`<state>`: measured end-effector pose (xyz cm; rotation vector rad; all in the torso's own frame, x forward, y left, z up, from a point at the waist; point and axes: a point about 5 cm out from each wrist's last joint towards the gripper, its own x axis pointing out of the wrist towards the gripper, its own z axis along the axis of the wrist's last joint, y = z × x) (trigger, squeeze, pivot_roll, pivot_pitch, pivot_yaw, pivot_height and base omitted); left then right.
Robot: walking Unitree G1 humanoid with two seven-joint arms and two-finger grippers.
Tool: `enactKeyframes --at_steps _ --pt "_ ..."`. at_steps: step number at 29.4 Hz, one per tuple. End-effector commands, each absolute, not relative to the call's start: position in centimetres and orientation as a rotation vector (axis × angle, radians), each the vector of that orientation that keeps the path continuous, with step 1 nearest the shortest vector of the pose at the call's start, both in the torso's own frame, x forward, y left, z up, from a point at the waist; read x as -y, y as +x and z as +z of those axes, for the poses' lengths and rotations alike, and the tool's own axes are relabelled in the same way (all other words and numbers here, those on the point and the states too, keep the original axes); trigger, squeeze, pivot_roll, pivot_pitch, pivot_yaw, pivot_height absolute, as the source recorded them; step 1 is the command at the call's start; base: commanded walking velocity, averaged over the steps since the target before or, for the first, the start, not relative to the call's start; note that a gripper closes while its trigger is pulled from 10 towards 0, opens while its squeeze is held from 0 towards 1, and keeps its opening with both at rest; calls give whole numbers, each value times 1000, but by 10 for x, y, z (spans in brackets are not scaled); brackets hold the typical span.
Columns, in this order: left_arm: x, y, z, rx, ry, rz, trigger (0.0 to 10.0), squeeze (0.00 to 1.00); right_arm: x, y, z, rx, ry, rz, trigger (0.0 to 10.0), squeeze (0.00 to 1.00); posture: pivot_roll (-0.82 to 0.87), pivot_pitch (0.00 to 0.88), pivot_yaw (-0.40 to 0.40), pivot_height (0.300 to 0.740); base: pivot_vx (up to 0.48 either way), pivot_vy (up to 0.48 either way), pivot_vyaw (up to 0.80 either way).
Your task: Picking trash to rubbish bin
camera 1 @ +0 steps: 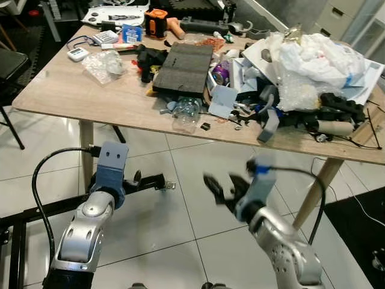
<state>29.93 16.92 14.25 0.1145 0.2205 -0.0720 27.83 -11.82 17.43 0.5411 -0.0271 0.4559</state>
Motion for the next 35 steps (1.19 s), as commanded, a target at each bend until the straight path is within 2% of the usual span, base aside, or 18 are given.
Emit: enactKeyframes --at_steps 1,4,6,7,9,12,14,15,16,17,19,21,22,24,29,30,31,35 --pt "-168 296 139 -231 84 -77 10000 0 126 276 184 107 608 455 10000 0 -1 196 -24 740 0 0 0" --pt "-169 297 143 -225 44 -54 10000 0 131 282 195 169 664 414 10000 0 1 193 -34 740 0 0 0" --pt "-174 298 138 -254 144 -33 10000 0 141 294 168 -2 396 236 10000 0 4 199 -39 740 0 0 0" --pt "-174 298 138 -254 144 -33 10000 0 141 294 168 -2 396 236 10000 0 4 199 -39 740 0 0 0" --pt "-177 297 138 -239 141 -23 10000 0 146 293 152 -49 111 213 10000 0 2 200 -41 740 0 0 0" --pt "-180 293 136 -248 80 1 10000 0 145 285 149 -26 111 238 10000 0 10 185 -37 740 0 0 0" --pt "-183 292 130 -276 135 6 10000 0 147 281 144 -57 120 208 10000 0 4 175 -32 740 0 0 0" --pt "-184 295 132 -257 135 21 10000 0 153 284 161 76 101 145 10000 0 4 183 -33 740 0 0 0" --pt "-184 295 132 -257 135 21 10000 0 153 284 161 76 101 145 10000 0 4 183 -33 740 0 0 0" --pt "-185 304 156 -90 44 71 10000 0 164 278 219 474 268 79 10000 0 7 179 -25 740 0 0 0" --pt "-186 306 165 -35 7 88 10000 0 167 274 233 571 296 64 10000 0 7 179 -25 740 0 0 0" --pt "-188 307 172 6 -14 106 10000 0 166 274 241 599 200 49 10000 0 -3 152 -17 740 0 0 0" --pt "-189 312 189 104 -12 109 10000 0 163 276 253 668 36 43 10000 0 -4 139 -2 740 0 0 0" --pt "-189 315 192 123 -9 114 10000 0 163 278 253 669 13 45 10000 0 0 150 1 740 0 0 0" --pt "-187 321 177 -17 65 97 10000 0 168 288 225 480 -61 14 10000 0 10 142 -11 740 0 0 0" --pt "-190 315 154 -140 140 94 10000 0 168 294 193 250 -45 31 10000 0 -7 147 -26 740 0 0 0" --pt "-190 315 154 -140 140 94 10000 0 168 294 193 250 -45 31 10000 0 -7 147 -26 740 0 0 0" --pt "-191 299 130 -205 147 22 10000 0 173 280 115 -181 -35 112 10000 0 6 146 -50 740 0 0 0"
